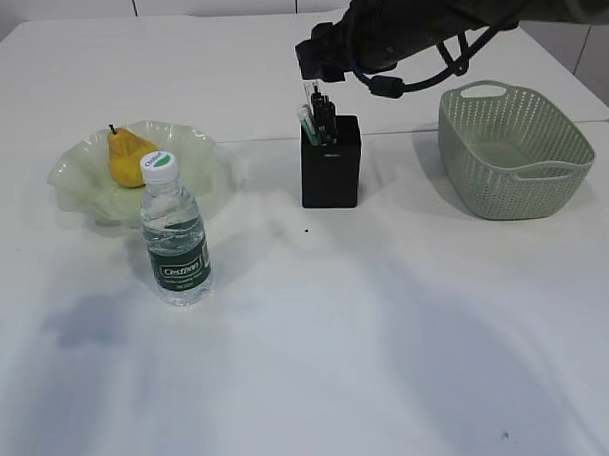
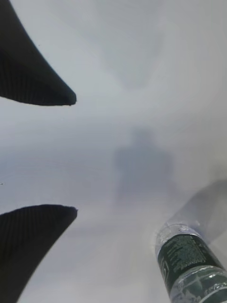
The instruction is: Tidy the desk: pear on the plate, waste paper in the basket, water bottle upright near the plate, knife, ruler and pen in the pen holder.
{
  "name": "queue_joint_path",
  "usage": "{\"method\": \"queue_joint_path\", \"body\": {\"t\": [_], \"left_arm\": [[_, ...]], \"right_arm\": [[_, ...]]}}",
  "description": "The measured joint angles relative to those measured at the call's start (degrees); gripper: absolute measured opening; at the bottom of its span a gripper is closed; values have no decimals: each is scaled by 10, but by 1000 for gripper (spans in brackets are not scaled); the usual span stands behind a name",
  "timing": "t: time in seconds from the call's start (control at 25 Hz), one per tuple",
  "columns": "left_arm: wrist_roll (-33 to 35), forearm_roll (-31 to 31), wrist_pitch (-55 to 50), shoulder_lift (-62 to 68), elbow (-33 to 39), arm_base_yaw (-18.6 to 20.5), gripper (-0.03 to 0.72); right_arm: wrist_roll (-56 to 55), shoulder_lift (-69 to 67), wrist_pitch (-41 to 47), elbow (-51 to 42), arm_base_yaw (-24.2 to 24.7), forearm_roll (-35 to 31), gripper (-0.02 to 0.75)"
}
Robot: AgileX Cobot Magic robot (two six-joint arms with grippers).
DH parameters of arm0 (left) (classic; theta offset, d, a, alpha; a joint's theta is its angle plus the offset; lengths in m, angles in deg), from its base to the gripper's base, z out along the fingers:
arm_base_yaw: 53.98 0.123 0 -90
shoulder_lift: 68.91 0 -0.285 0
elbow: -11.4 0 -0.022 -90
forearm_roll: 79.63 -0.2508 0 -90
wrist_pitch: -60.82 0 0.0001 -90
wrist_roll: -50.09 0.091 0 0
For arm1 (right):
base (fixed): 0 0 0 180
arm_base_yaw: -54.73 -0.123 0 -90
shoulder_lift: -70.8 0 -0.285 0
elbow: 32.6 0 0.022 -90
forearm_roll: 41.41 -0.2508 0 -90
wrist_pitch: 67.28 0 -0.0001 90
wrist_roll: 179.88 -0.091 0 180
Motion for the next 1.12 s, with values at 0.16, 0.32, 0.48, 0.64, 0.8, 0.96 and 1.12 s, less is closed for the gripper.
{"method": "queue_joint_path", "body": {"t": [0.16,0.32,0.48,0.64,0.8,0.96,1.12], "left_arm": [[0,0,-14,0,0,0,465],[0,0,-25,0,0,0,465],[0,0,-28,0,0,0,465],[0,0,-44,0,0,0,465],[0,0,-63,-6,0,0,465],[0,-17,-75,-44,0,0,465],[0,-41,-93,-98,0,0,465]], "right_arm": [[-60,36,71,0,0,64,414],[-172,69,148,0,0,171,414],[-233,95,224,0,1,234,414],[-248,110,308,0,1,260,414],[-250,117,378,-5,1,286,414],[-251,148,391,-54,1,299,414],[-251,188,391,-128,1,303,414]]}}
